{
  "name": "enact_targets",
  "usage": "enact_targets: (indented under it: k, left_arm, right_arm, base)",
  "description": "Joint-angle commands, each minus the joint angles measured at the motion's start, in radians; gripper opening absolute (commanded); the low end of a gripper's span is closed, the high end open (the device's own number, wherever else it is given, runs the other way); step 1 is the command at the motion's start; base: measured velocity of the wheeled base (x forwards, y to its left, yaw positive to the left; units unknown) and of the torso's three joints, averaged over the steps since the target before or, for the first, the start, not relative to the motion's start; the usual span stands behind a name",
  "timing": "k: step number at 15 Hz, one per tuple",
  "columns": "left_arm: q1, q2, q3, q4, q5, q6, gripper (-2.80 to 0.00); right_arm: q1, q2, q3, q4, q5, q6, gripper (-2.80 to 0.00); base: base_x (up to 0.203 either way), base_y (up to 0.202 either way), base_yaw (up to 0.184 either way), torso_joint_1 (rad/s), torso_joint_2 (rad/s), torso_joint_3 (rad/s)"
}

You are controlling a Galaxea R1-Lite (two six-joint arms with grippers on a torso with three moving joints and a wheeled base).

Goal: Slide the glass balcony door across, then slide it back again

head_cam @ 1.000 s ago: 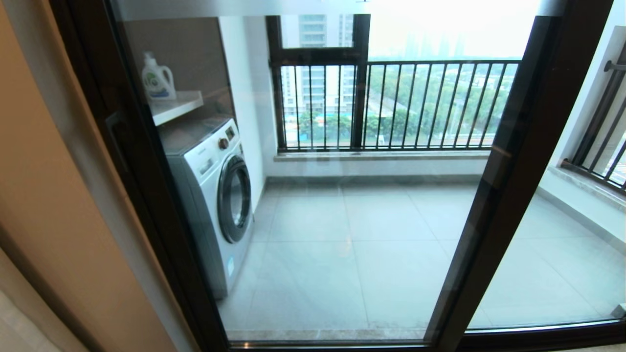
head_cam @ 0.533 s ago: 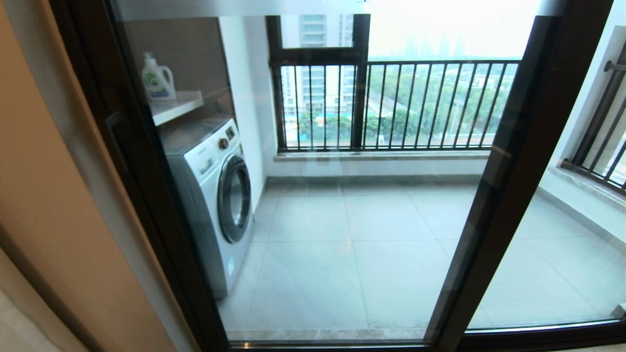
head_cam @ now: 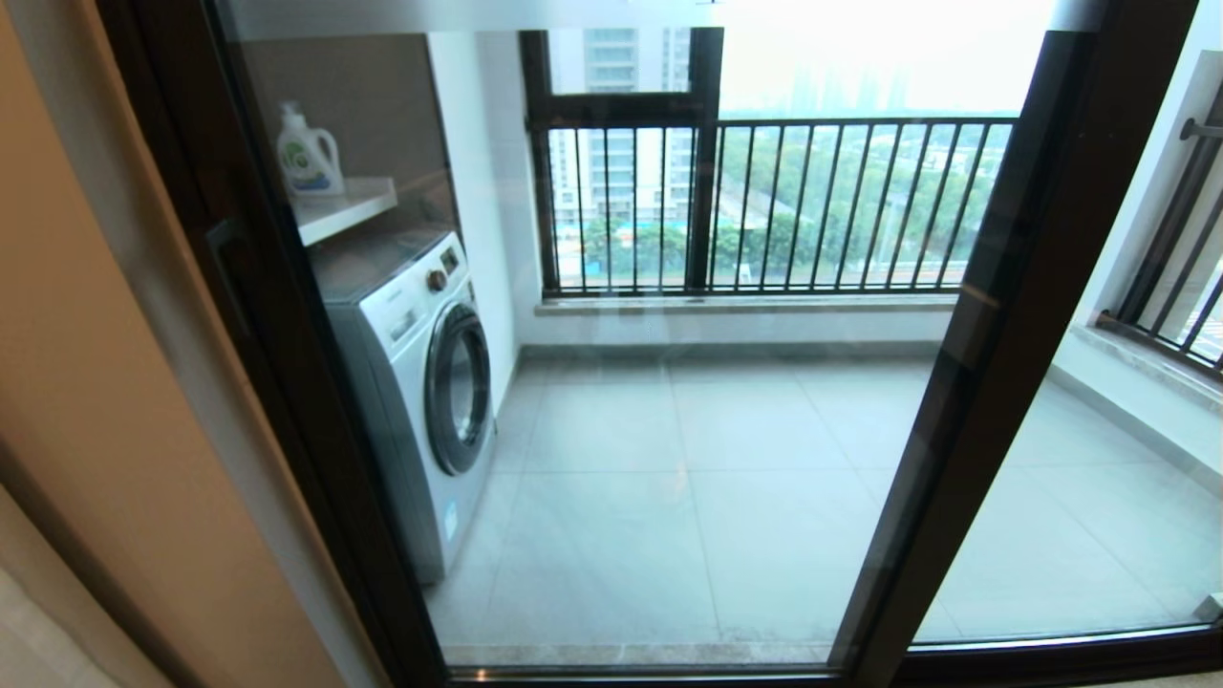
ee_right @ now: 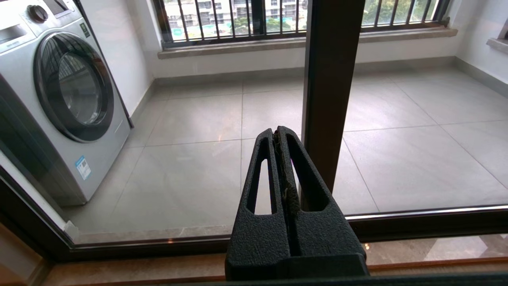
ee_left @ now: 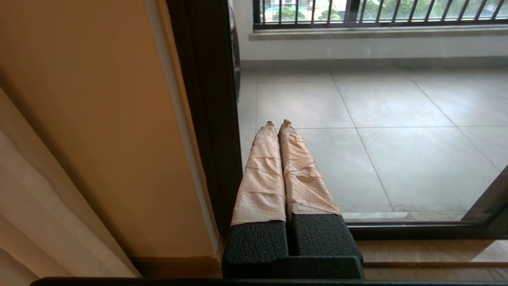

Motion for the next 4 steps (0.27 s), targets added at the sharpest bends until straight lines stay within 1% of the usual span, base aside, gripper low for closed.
enact_targets:
  k: [1,4]
  left_arm:
    - [0.0,0.002,0.002,0.0,0.0,0.0,-2.8]
    - [0.0,0.002,0.002,-0.001,0.0,0.0,-2.8]
  right_arm:
    - [0.0,0.001,0.011,-0.001,0.0,-0.001,-2.8]
    - [0.0,0.001,0.011,-0.001,0.0,-0.001,-2.8]
  base:
    - [0.0,0.0,0.0,0.0,0.0,0.0]
    - [0.0,0.0,0.0,0.0,0.0,0.0]
